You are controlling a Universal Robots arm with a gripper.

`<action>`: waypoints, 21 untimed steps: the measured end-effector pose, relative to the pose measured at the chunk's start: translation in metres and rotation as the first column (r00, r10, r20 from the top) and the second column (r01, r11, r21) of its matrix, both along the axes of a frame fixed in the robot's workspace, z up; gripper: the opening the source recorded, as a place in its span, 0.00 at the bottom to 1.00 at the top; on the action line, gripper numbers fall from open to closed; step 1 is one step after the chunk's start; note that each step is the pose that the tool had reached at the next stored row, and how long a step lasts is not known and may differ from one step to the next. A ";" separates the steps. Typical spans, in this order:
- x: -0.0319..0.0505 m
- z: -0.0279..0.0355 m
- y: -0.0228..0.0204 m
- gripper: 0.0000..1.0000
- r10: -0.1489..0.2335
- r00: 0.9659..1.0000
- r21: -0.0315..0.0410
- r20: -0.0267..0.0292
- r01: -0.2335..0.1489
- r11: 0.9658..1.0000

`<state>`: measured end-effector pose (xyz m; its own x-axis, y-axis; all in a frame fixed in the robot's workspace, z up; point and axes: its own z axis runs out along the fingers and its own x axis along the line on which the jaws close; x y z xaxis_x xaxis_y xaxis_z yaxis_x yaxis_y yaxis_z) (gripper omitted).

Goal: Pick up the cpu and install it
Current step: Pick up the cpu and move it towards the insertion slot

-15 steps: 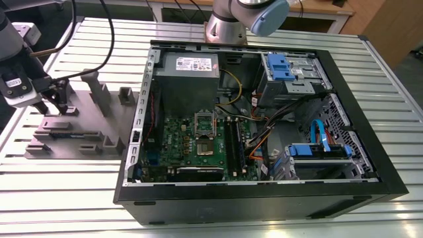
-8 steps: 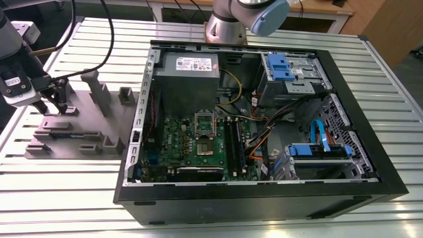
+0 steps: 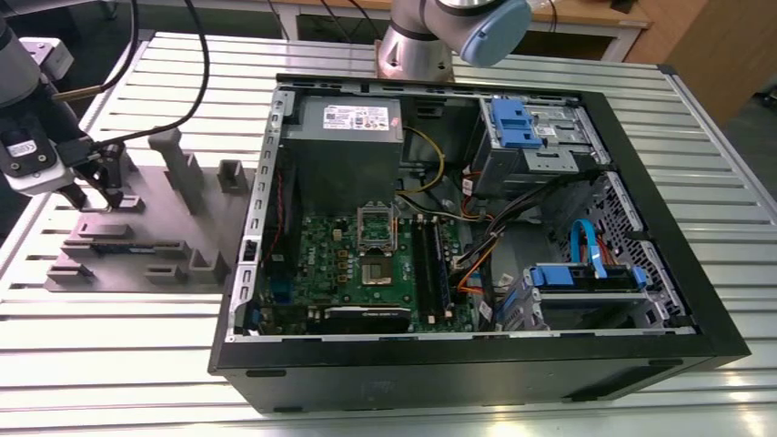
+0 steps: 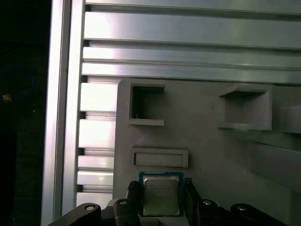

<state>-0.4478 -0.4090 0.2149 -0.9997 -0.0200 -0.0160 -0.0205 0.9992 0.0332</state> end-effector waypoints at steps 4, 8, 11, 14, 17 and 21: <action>0.0000 0.0009 0.0000 0.47 0.000 1.000 0.000 0.000 0.000 1.000; 0.0000 0.0019 0.0000 0.47 0.000 1.000 0.000 0.000 0.000 1.000; 0.0000 0.0028 0.0000 0.47 0.000 1.000 0.000 0.000 0.000 1.000; 0.0000 0.0038 0.0000 0.47 0.000 1.000 0.000 0.000 0.000 1.000; 0.0000 0.0048 0.0000 0.47 0.000 1.000 0.000 0.000 0.000 1.000; 0.0000 0.0062 0.0000 0.47 0.000 1.000 0.000 0.000 0.000 1.000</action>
